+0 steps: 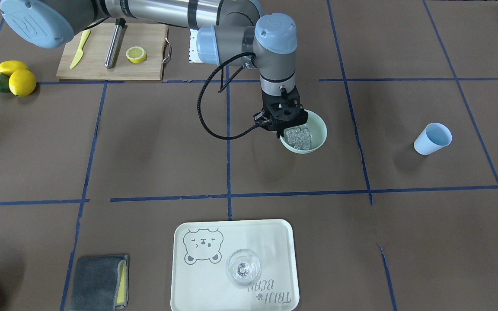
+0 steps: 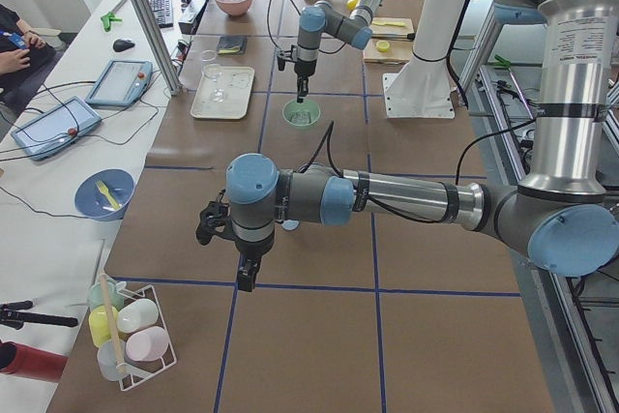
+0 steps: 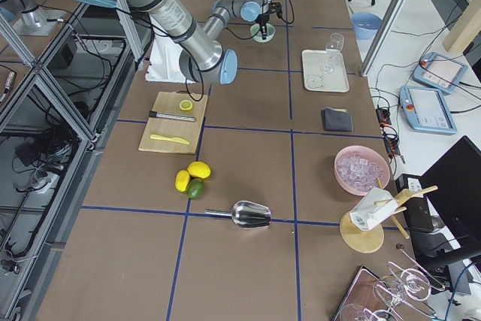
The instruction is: Pour ice into bowl
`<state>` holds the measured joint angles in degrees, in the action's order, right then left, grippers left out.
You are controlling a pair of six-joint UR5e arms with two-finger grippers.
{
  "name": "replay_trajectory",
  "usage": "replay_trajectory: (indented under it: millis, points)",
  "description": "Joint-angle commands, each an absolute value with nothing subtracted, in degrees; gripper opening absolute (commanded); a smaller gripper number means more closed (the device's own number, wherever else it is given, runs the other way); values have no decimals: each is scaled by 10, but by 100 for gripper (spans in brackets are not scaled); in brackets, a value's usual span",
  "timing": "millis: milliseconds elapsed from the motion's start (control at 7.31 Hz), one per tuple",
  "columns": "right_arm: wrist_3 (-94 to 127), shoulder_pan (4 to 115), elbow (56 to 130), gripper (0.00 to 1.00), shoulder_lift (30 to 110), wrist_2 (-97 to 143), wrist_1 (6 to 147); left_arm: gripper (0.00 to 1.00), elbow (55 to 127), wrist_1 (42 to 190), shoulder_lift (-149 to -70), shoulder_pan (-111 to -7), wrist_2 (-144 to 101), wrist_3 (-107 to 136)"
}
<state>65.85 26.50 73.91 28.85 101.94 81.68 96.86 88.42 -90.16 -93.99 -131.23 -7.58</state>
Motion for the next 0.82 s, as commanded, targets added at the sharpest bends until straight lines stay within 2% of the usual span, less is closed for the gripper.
replay_trajectory:
  millis: [0,410,684]
  points:
    - [650,342,850,0,379,1109,817,100,969,884,-899,-940,-1313,-78]
    - [529,475,953,0,531,1240,815,100,969,882,-893,-939,-1345,-118]
    - [433,544,974,0,653,1294,769,100,971,884,-892,-939,-1346,-119]
